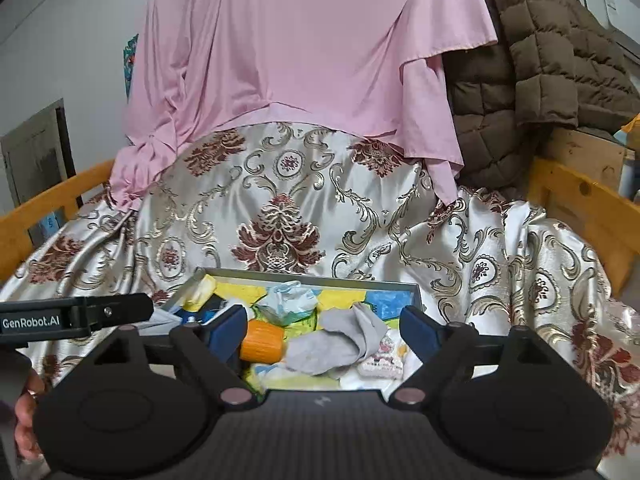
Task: Organize soft objects
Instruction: 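Open the left tool over the tray while the right tool releases the wipe, then withdraw both open tools from the tray back toward the pile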
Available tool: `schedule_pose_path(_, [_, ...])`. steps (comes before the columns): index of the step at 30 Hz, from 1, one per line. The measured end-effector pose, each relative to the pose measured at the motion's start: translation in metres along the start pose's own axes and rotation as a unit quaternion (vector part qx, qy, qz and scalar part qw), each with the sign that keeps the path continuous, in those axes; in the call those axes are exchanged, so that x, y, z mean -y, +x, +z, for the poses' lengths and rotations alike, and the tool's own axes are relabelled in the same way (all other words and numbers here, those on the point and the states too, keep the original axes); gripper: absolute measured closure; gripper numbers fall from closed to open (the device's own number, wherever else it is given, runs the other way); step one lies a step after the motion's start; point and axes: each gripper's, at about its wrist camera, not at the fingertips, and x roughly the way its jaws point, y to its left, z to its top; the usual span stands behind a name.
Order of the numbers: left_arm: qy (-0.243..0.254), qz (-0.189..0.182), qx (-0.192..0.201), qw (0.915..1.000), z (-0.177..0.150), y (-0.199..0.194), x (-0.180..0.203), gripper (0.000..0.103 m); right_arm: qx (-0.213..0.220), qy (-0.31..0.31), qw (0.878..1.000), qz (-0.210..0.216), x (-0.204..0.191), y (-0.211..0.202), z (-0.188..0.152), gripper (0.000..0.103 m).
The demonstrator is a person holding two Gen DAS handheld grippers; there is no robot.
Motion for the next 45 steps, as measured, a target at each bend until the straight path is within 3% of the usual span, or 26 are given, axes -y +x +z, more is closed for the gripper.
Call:
schedule_pose_path(10, [0.015, 0.019, 0.030, 0.9992, -0.015, -0.087, 0.004, 0.001, 0.020, 0.012, 1.000, -0.008, -0.019, -0.077, -0.010, 0.001])
schedule_pose_path(22, [0.036, 0.029, 0.067, 0.9967, -0.032, -0.168, 0.018, 0.001, 0.054, 0.001, 0.999, 0.001, -0.046, -0.153, -0.025, 0.000])
schedule_pose_path(34, [0.052, 0.037, 0.099, 0.9930, -0.052, -0.214, 0.030, 0.001, 0.080, -0.007, 0.997, 0.002, -0.060, -0.206, -0.036, 0.000])
schedule_pose_path(45, [0.051, 0.042, 0.113, 0.9914, -0.084, -0.235, 0.024, 0.001, 0.097, -0.012, 0.995, -0.002, -0.070, -0.229, -0.062, 0.000])
